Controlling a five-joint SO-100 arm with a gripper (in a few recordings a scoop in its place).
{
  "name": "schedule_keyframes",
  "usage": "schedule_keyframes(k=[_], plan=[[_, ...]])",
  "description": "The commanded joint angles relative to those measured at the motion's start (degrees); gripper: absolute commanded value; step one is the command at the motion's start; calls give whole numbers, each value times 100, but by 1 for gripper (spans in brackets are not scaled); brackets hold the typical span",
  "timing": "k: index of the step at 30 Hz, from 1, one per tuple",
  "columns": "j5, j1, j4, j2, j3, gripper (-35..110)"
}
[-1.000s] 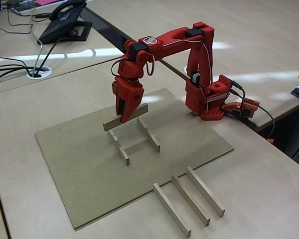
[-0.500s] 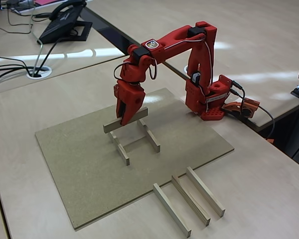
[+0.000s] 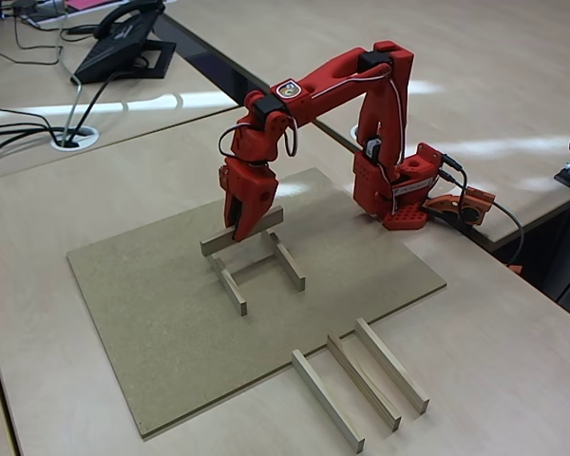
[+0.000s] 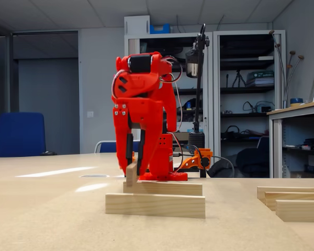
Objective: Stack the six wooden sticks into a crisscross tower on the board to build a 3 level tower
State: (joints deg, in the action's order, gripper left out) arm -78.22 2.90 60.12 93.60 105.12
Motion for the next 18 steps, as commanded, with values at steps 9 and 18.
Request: schedule_keyframes(k=[9, 18], plan=[[158, 114, -185, 220, 185, 4], [229, 141, -369, 176, 308, 5]])
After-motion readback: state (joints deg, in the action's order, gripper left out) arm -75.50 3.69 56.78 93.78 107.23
